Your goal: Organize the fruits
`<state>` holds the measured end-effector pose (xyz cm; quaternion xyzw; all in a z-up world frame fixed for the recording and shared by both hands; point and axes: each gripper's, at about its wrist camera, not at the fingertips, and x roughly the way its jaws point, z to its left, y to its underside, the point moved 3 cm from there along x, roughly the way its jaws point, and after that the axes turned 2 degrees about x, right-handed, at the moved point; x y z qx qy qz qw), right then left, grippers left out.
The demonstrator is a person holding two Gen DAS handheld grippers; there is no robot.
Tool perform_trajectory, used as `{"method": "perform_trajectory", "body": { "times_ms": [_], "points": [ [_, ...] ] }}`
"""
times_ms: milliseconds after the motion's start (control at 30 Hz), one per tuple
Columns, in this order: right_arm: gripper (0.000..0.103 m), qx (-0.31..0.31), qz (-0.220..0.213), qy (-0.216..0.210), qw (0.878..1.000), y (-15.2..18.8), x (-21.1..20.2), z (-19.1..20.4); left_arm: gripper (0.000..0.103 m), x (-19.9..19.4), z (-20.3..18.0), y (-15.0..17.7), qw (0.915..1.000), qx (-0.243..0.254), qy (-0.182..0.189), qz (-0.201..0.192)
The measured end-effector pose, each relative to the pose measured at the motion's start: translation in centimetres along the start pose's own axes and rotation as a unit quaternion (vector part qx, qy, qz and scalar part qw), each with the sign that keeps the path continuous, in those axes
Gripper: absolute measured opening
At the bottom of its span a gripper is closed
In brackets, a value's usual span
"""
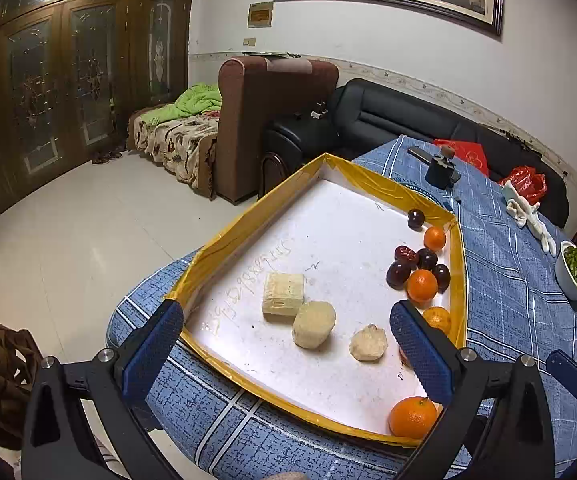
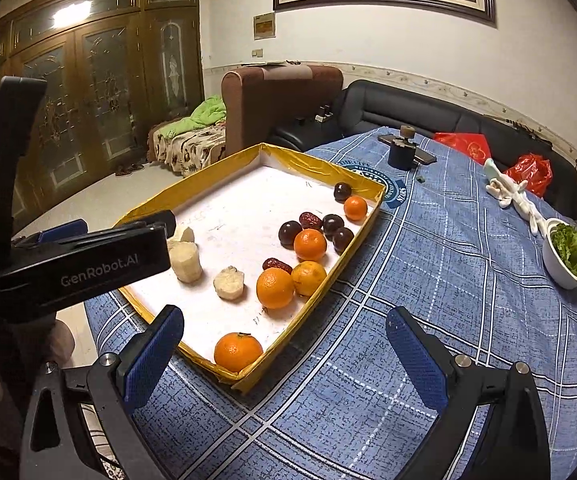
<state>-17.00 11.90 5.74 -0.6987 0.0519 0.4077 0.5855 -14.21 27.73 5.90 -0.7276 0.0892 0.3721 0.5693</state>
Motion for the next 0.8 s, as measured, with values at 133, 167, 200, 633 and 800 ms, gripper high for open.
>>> {"method": "perform_trajectory", "body": {
  "times_ms": [133, 167, 200, 633, 800],
  "points": [
    [0.103, 0.0, 0.002, -0.001, 1.0, -0.1, 0.3, -0.1, 0.103, 0.3, -0.1, 0.1, 1.0, 0.002, -0.001, 0.004],
    [0.103, 0.0, 0.003, -0.001, 1.0, 0.0, 0.4, -0.1, 0.103, 0.4, -0.1, 0.1, 1.0, 0.003, 0.0, 0.006],
    [0.103, 0.0, 0.004, -0.001, 1.0, 0.0, 0.5, -0.1, 0.103, 0.5, -0.1, 0.1, 1.0, 0.003, 0.001, 0.008],
    [0.103, 0.002, 0.013, -0.012, 1.0, 0.2, 1.4, 0.3, 0.103, 1.3, -0.3, 0.4, 0.9996, 0.008, 0.001, 0.025],
    [0.103, 0.007, 0.01, -0.021, 1.0, 0.4, 1.1, 0.0, 0.103, 0.8, -0.8, 0.4, 0.9996, 0.014, 0.001, 0.024]
  ]
}}
